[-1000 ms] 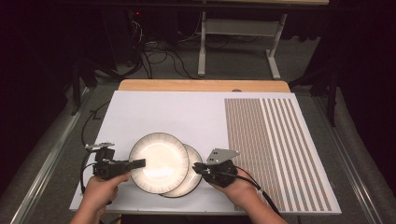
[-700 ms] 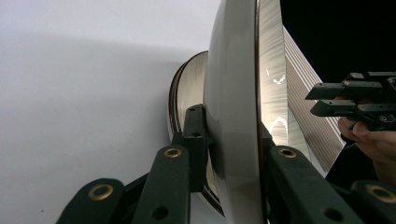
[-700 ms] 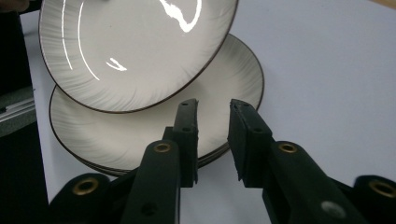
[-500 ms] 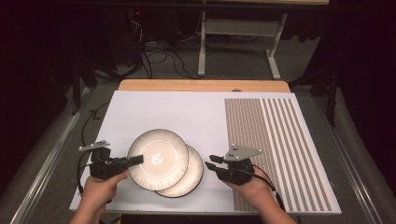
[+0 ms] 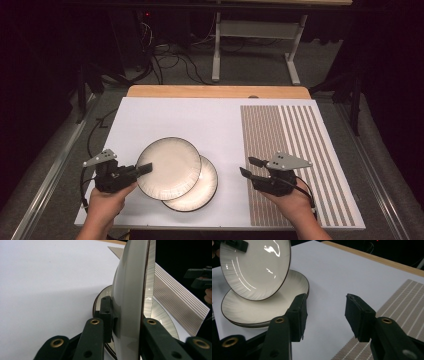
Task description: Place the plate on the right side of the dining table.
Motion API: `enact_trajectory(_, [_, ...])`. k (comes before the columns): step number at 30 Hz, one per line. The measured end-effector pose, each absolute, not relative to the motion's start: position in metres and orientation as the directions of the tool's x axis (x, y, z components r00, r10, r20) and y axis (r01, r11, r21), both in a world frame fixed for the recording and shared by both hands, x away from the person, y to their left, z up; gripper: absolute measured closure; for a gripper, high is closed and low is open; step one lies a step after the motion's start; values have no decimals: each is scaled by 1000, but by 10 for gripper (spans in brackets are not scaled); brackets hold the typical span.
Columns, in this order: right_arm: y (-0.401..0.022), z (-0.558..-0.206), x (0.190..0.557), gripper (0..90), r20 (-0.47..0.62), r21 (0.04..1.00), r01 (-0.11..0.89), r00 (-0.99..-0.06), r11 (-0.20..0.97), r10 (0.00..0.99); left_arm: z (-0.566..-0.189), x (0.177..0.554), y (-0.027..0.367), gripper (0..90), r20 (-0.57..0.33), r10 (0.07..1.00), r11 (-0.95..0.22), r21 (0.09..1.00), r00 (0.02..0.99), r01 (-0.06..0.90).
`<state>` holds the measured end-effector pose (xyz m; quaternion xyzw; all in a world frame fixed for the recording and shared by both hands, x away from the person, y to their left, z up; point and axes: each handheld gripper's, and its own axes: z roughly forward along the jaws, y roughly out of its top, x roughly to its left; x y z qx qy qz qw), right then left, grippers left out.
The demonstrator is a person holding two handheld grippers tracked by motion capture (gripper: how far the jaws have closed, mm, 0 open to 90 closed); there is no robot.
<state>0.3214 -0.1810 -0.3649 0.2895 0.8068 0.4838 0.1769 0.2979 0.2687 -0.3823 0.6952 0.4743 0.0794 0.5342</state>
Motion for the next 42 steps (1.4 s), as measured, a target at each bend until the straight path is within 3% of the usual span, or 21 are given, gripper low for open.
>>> enact_trajectory(10, [-209, -361, 319, 351, -4, 909, 289, -715, 300, 699, -377, 291, 271, 792, -282, 789, -11, 882, 546, 471])
enact_trajectory(25, [-220, -361, 315, 7, 3, 929, 277, -669, 245, 743, -371, 282, 267, 789, -123, 795, -115, 931, 594, 347])
enact_trajectory(42, [-210, -358, 316, 22, 1, 931, 270, -678, 248, 735, -370, 282, 269, 788, -101, 784, -145, 930, 612, 338])
